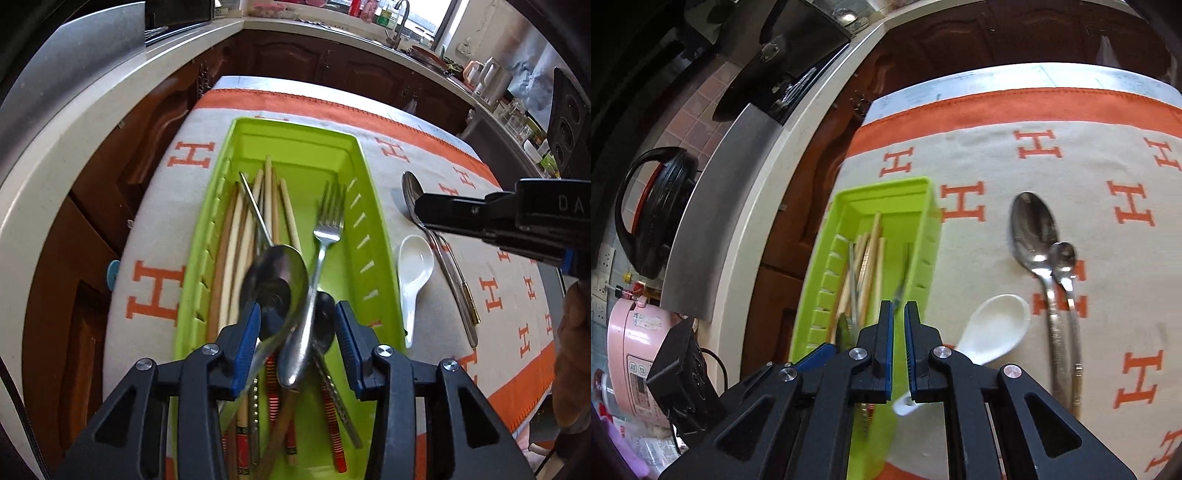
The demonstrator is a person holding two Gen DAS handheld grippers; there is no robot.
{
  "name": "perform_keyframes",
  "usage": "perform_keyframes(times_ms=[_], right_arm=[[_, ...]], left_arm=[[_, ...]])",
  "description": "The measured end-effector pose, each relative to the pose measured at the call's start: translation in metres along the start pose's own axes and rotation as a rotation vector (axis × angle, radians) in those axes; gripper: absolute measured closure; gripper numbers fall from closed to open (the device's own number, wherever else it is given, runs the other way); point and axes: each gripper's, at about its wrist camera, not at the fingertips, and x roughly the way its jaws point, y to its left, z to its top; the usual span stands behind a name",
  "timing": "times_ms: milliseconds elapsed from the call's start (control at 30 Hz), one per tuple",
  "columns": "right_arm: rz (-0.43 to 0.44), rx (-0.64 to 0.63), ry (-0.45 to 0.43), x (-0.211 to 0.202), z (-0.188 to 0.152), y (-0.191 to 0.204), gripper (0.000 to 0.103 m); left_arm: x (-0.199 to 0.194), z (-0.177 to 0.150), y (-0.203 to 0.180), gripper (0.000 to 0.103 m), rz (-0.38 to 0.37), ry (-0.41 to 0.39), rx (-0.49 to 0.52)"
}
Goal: Organize utensils
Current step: 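Place the spoon in the tray with the left tool while the right tool carries the fork in, then grasp the white ceramic spoon with the left tool while the right tool grasps a small steel spoon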
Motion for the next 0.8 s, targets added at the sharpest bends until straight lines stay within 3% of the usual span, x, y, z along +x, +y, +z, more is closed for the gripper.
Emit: perform_keyframes(times_ms=[467,800], right_arm=[[-0.081,0.075,-0.086,-0.071,-0.017,-0.093,0.097],[-0.063,0.109,-0.103,-0.090,-0.031,-0.127,0.097]], left_arm=[[-0.034,0.009,-0.041,0.063,-0.023,-0.063,0.042],[-0.021,0.014,-0.110,0.063,-0.022,-0.026,0.214]])
